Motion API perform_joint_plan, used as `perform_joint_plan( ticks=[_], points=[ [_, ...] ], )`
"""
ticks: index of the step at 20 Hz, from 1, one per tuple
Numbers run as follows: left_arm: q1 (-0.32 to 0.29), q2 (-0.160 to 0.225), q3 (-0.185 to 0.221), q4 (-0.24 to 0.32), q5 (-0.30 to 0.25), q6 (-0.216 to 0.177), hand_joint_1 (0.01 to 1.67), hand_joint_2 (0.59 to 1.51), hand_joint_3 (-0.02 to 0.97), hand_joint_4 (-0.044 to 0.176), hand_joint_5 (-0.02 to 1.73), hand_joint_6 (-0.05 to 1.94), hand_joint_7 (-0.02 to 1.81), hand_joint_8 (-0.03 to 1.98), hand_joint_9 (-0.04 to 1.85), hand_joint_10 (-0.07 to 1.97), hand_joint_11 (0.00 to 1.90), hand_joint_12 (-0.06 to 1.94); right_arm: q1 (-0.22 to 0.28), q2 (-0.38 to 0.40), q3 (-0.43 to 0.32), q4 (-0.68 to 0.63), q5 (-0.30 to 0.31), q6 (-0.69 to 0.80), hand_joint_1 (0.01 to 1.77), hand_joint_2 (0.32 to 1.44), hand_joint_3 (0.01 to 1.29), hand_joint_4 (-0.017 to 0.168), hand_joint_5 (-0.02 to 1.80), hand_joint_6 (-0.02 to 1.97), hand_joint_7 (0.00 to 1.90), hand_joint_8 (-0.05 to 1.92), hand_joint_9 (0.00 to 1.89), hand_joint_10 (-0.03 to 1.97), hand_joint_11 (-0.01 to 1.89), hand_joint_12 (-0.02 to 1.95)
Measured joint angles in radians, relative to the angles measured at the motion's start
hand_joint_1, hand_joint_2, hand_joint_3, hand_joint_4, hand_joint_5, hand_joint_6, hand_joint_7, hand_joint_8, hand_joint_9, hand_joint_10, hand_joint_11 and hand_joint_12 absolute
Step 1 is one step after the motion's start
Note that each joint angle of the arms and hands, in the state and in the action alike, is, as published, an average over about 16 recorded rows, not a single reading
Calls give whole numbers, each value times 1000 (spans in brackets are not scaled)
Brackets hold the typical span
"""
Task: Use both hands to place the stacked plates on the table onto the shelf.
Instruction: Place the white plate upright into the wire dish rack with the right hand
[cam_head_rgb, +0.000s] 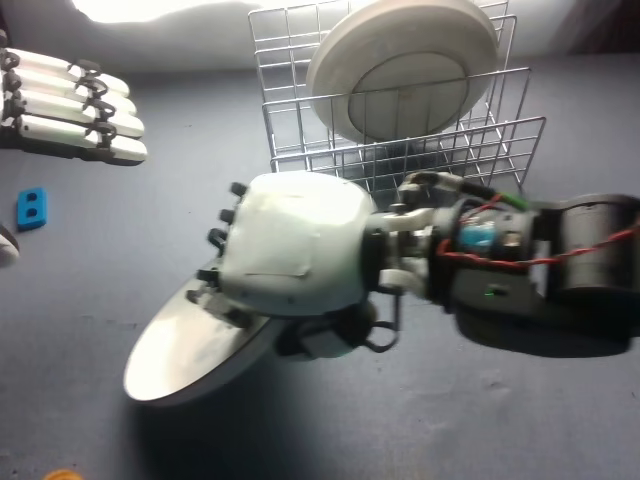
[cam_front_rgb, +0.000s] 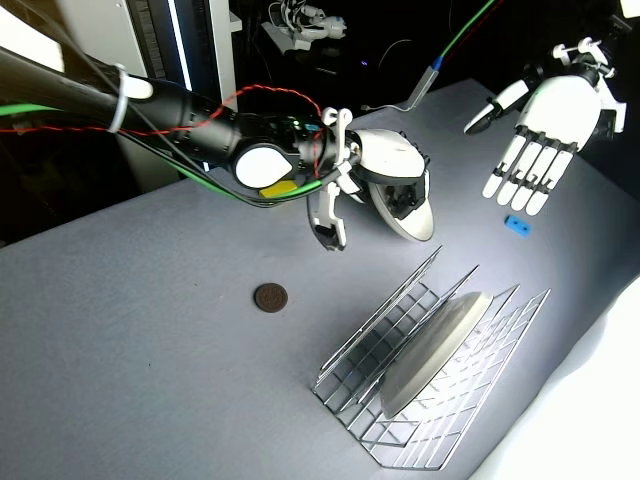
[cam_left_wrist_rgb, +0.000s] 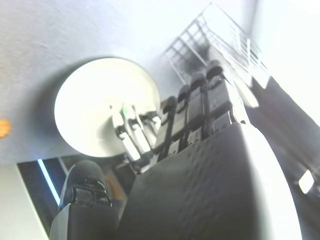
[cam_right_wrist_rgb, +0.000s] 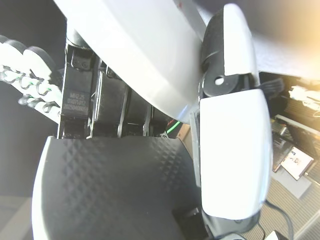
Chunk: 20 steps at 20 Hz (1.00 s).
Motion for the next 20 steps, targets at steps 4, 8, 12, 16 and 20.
perform_joint_plan(
  ticks=[4, 8, 12, 16, 20],
  points=[
    [-22, 17, -33, 5, 2, 30, 22, 1130, 4, 6, 21, 8, 17, -7, 22, 13, 15, 18, 12, 96, -81, -4, -15, 2, 1142, 966, 10, 6, 917, 823, 1130, 561, 1342, 0, 968, 1094],
    [-35, 26, -56, 10, 6, 49, 22, 1130, 3, 5, 20, 8, 16, -6, 22, 13, 16, 17, 37, 186, -151, -7, -33, 15, 1160, 968, 10, 13, 952, 859, 1120, 696, 1352, 0, 973, 1093],
    [-39, 32, -69, 16, 11, 58, 22, 1129, 4, 5, 20, 8, 16, -6, 22, 13, 16, 17, 81, 262, -200, -12, -57, 61, 1174, 969, 10, 18, 978, 879, 1117, 740, 1357, 0, 972, 1090],
    [-37, 33, -75, 22, 15, 62, 22, 1129, 3, 5, 19, 7, 15, -6, 21, 13, 17, 17, 139, 322, -218, -92, -79, 221, 1180, 969, 10, 21, 995, 893, 1119, 751, 1365, 0, 982, 1080],
    [-27, 34, -75, 25, 22, 63, 22, 1128, 3, 5, 19, 7, 14, -6, 19, 12, 17, 17, 200, 362, -194, -246, -68, 491, 1183, 969, 10, 22, 1001, 907, 1110, 761, 1356, 0, 973, 1077]
  ],
)
